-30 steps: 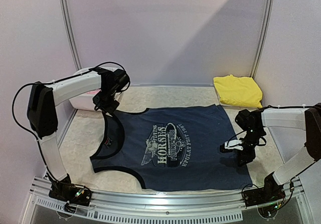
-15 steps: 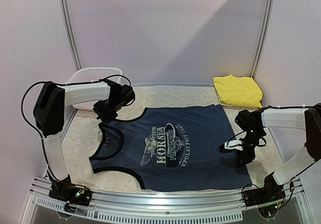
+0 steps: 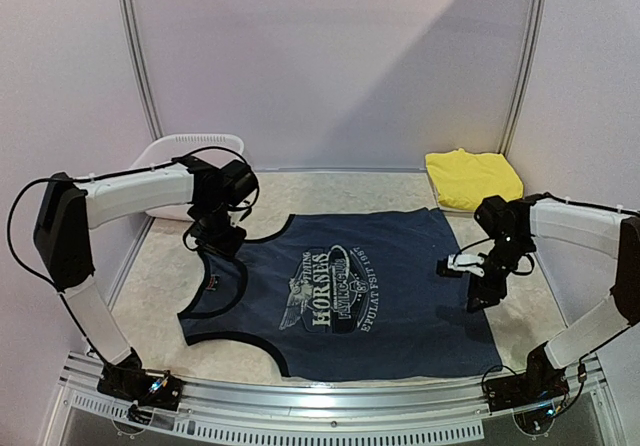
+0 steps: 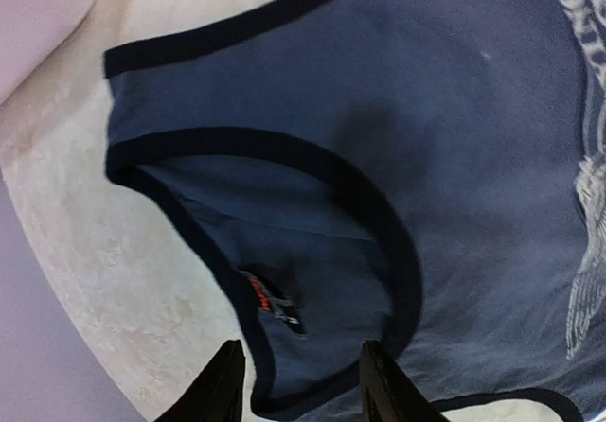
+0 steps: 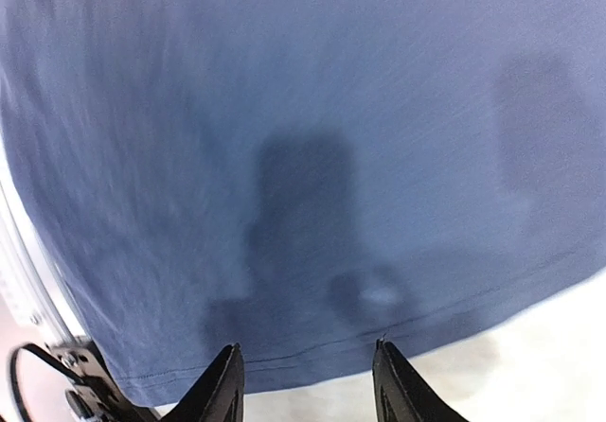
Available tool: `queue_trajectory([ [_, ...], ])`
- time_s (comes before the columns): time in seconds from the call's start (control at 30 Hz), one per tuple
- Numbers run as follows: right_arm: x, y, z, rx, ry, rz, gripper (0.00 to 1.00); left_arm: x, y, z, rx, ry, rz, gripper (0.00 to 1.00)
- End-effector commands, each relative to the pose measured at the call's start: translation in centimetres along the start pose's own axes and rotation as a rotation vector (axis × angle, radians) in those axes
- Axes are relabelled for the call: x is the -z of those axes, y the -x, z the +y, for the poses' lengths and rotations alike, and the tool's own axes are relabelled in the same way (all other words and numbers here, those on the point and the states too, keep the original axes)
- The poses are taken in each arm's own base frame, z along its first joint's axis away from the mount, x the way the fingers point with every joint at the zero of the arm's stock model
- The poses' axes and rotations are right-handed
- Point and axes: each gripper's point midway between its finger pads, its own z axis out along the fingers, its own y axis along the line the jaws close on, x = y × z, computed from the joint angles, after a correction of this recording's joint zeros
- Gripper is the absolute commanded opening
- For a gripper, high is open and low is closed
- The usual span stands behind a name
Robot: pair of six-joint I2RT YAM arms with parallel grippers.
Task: Fold and stack the mixed laundry pile
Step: Adjust the flattened tank top at the center of the board.
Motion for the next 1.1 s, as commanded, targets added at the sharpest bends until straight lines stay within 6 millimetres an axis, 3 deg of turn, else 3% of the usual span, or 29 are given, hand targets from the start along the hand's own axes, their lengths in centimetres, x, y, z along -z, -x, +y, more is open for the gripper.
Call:
queue_trajectory([
  [0.0, 3.4, 3.5, -0.2, -0.029, 0.034, -0.151, 0.47, 0.8, -1.5, -5.0, -0.148, -0.147, 0.006, 0.41],
  [0.13, 4.6, 4.9, -1.7, -0.034, -0.012, -0.189, 0.49, 1.5, -1.8, -8.9, -0.287, -0.225, -0.057, 0.41],
  [0.27, 6.9, 7.7, -4.6, -0.076, -0.055, -0.279, 0.49, 2.0, 1.9, -11.1, -0.273, -0.281, -0.136, 0.42],
  [0.37, 8.0, 9.5, -8.0, -0.14, -0.089, -0.319, 0.49, 1.7, 4.9, -11.2, -0.261, -0.245, -0.171, 0.42],
  [0.5, 8.7, 11.3, -13.4, -0.212, -0.212, -0.343, 0.47, 0.6, 9.9, -9.7, -0.131, -0.203, -0.221, 0.43],
  [0.6, 7.8, 12.0, -16.8, -0.268, -0.261, -0.329, 0.46, -0.7, 12.9, -8.3, -0.016, -0.208, -0.255, 0.43],
  [0.67, 6.4, 12.1, -18.1, -0.292, -0.251, -0.298, 0.46, -1.6, 14.1, -8.4, 0.03, -0.263, -0.258, 0.42],
  [0.93, 1.7, 10.9, -20.6, -0.343, -0.222, -0.226, 0.48, -4.3, 13.0, -9.2, 0.047, -0.327, -0.229, 0.42],
  [1.07, -0.4, 9.8, -20.8, -0.373, -0.177, -0.155, 0.5, -5.6, 11.0, -9.6, 0.063, -0.352, -0.169, 0.42],
])
